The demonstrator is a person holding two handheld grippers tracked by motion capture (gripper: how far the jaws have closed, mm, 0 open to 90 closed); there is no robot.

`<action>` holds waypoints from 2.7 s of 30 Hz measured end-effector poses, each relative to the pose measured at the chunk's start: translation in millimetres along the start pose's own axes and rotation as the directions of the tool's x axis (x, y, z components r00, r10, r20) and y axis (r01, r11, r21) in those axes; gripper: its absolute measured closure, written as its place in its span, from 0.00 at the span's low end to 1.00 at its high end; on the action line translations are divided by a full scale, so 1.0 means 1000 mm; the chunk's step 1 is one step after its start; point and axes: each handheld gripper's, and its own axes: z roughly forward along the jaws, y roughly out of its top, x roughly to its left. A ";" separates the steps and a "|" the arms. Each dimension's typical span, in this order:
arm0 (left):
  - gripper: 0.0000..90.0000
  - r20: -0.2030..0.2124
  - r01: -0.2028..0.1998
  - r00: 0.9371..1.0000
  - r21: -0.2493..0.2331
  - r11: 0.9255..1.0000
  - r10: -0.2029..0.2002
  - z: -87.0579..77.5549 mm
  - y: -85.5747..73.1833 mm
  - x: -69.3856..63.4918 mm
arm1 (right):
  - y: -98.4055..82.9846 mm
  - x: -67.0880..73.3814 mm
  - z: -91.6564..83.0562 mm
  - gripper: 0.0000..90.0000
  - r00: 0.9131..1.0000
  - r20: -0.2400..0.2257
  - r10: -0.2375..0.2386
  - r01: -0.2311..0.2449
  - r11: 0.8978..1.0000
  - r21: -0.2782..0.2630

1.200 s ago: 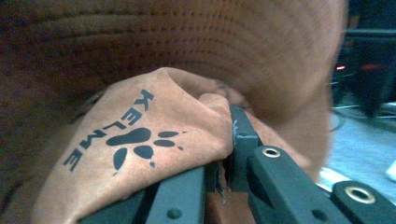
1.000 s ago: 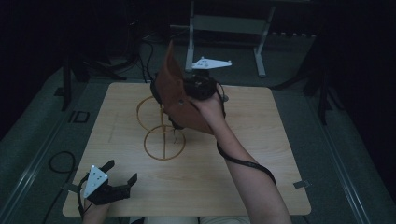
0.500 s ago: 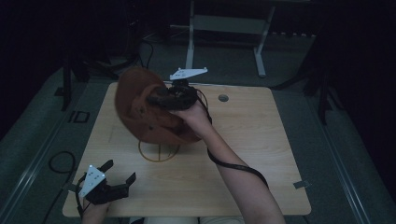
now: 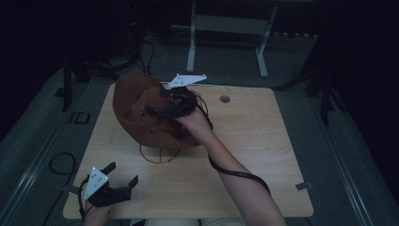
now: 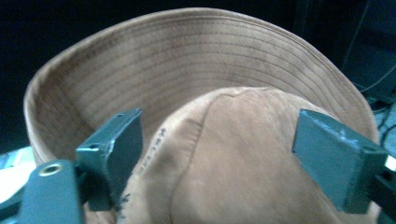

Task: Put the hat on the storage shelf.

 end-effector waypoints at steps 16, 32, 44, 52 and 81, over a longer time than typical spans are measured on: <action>0.02 -0.006 0.001 1.000 0.005 1.000 -0.001 0.001 -0.002 -0.001 | -0.028 -0.019 -0.046 0.16 0.998 0.055 0.010 -0.010 1.000 -0.004; 0.02 -0.013 -0.003 1.000 0.008 1.000 0.003 0.001 -0.003 -0.002 | -0.079 -0.033 -0.087 0.16 0.990 0.134 0.043 -0.047 0.999 0.026; 0.02 -0.014 -0.011 1.000 0.013 1.000 0.011 0.003 -0.004 -0.004 | -0.126 -0.043 -0.128 0.16 0.975 0.208 0.073 -0.079 0.997 0.022; 0.02 -0.018 -0.016 1.000 0.023 1.000 0.016 0.004 -0.004 -0.003 | -0.157 -0.044 -0.149 0.16 0.965 0.248 0.082 -0.095 0.995 0.038; 0.02 -0.012 -0.010 1.000 0.046 0.999 0.011 0.007 -0.005 -0.002 | -0.272 -0.037 -0.195 0.17 0.931 0.337 0.142 -0.194 0.973 0.127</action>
